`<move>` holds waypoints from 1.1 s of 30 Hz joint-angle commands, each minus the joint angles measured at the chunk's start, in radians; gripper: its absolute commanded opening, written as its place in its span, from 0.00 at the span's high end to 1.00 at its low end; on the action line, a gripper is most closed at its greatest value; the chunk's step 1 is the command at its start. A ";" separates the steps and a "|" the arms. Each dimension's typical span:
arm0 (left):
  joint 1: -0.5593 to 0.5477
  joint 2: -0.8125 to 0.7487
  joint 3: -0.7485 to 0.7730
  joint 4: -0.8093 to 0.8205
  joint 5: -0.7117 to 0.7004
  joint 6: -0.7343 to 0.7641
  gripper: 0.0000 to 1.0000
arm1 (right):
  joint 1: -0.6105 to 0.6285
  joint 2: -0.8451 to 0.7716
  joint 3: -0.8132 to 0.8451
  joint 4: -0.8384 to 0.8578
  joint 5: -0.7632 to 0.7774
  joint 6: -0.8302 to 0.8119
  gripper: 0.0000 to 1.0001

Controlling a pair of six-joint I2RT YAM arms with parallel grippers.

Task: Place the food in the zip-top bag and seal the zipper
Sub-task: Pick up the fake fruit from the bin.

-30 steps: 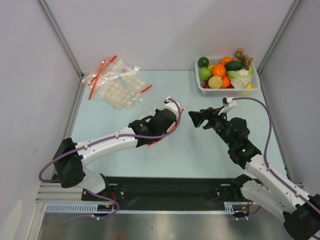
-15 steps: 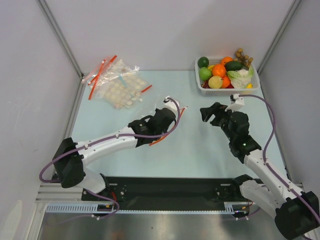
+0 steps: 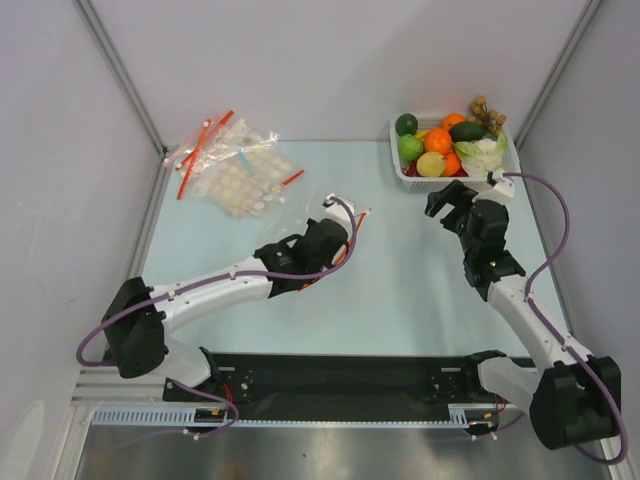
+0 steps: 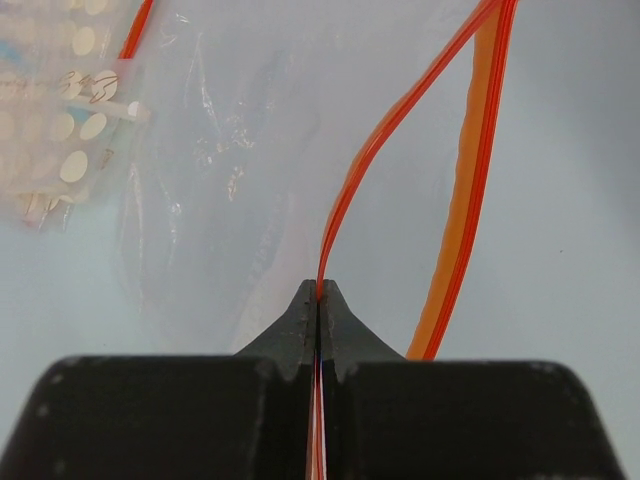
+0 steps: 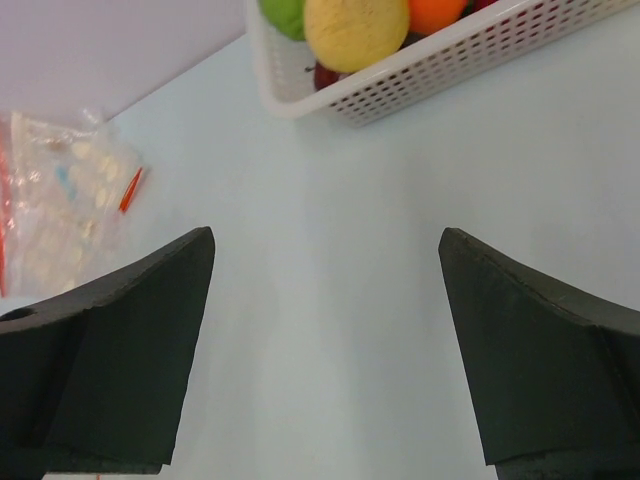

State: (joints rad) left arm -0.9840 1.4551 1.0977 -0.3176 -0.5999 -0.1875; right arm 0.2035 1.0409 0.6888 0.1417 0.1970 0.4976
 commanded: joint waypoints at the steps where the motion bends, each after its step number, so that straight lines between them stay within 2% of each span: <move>1: 0.008 -0.042 -0.004 0.043 -0.020 -0.027 1.00 | -0.062 0.063 0.087 0.067 -0.017 0.015 0.00; 5: 0.007 -0.050 -0.007 0.045 -0.011 -0.038 1.00 | -0.079 0.188 0.185 0.058 0.001 -0.034 0.00; 9: 0.007 -0.059 -0.013 0.043 -0.009 -0.043 1.00 | -0.099 0.318 0.245 0.130 -0.022 -0.056 0.00; 14: 0.007 -0.081 -0.022 0.049 -0.008 -0.044 1.00 | -0.107 0.491 0.409 0.110 -0.011 -0.067 0.00; 20: 0.007 -0.094 -0.021 0.045 0.000 -0.049 1.00 | -0.105 0.674 0.521 0.124 0.001 -0.079 0.00; 33: 0.007 -0.096 -0.022 0.043 0.005 -0.049 1.00 | -0.096 0.892 0.719 0.095 0.058 -0.156 0.02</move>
State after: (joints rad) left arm -0.9833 1.3891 1.0752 -0.3012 -0.5980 -0.2134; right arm 0.1036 1.9141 1.3457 0.2138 0.2142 0.3817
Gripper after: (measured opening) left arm 0.011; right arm 0.991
